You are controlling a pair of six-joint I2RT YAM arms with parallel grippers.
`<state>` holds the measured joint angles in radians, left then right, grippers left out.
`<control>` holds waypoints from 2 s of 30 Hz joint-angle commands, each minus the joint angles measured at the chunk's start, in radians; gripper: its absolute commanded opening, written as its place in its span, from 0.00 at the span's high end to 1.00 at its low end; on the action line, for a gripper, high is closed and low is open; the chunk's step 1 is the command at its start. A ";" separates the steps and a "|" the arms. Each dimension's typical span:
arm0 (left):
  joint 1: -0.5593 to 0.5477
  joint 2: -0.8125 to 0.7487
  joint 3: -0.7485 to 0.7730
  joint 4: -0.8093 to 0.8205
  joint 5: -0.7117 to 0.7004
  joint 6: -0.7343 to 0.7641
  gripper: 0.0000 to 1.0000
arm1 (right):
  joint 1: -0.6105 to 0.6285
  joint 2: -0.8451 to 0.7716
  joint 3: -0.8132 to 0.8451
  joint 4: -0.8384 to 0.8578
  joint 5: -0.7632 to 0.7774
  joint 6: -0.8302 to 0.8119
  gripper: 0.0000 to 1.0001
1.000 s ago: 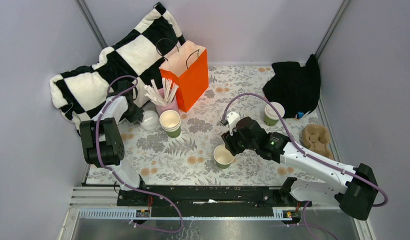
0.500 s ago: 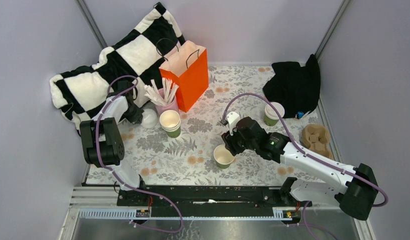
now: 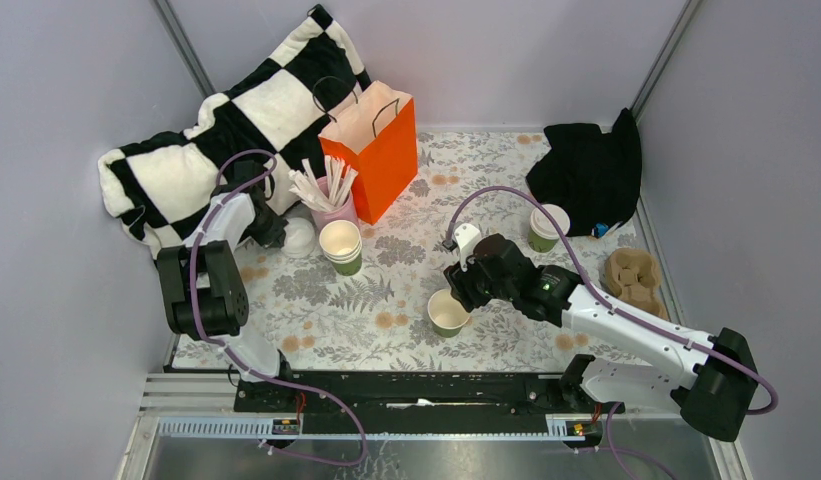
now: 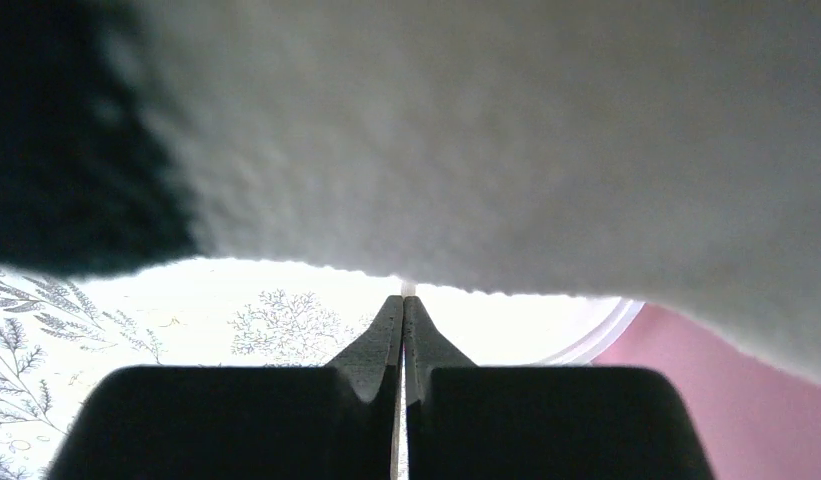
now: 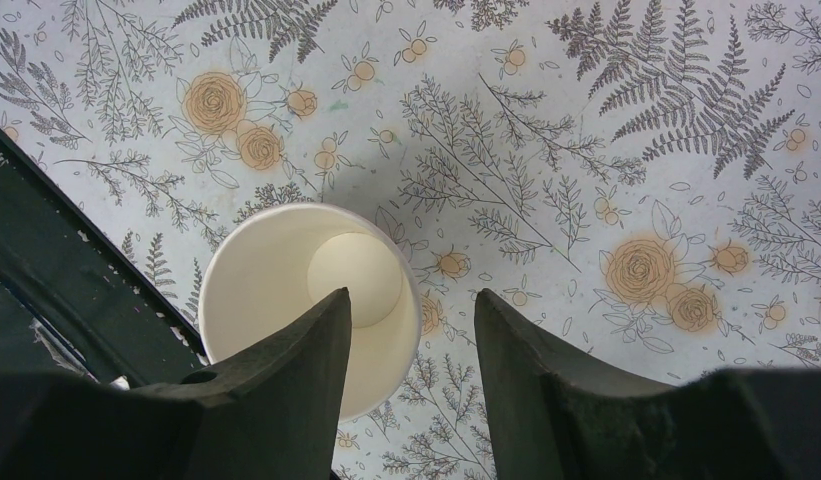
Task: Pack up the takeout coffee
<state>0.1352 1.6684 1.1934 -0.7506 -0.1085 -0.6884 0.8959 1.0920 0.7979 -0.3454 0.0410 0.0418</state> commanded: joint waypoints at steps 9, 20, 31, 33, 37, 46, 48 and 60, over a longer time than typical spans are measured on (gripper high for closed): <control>-0.004 0.052 0.097 -0.085 0.043 0.017 1.00 | 0.007 -0.028 -0.001 0.038 0.000 -0.005 0.44; -0.005 0.148 0.176 -0.165 0.033 0.038 1.00 | 0.007 -0.033 -0.005 0.040 0.003 -0.005 0.44; -0.004 0.174 0.198 -0.198 0.014 0.054 1.00 | 0.006 -0.035 -0.008 0.045 0.003 -0.004 0.44; -0.004 0.176 0.199 -0.196 0.016 0.050 1.00 | 0.007 -0.034 -0.008 0.044 0.003 -0.003 0.44; -0.004 0.184 0.202 -0.196 0.023 0.051 0.99 | 0.007 -0.035 -0.008 0.044 0.001 -0.003 0.43; -0.005 0.196 0.196 -0.185 0.030 0.052 0.96 | 0.007 -0.035 -0.007 0.042 0.002 -0.004 0.44; -0.004 0.198 0.197 -0.185 0.032 0.053 0.95 | 0.008 -0.036 -0.008 0.042 0.002 -0.004 0.43; -0.004 0.203 0.196 -0.186 0.027 0.056 0.94 | 0.008 -0.040 -0.011 0.045 0.003 -0.004 0.43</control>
<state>0.1352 1.8259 1.3746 -0.9470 -0.1135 -0.6773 0.8959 1.0813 0.7914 -0.3450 0.0410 0.0418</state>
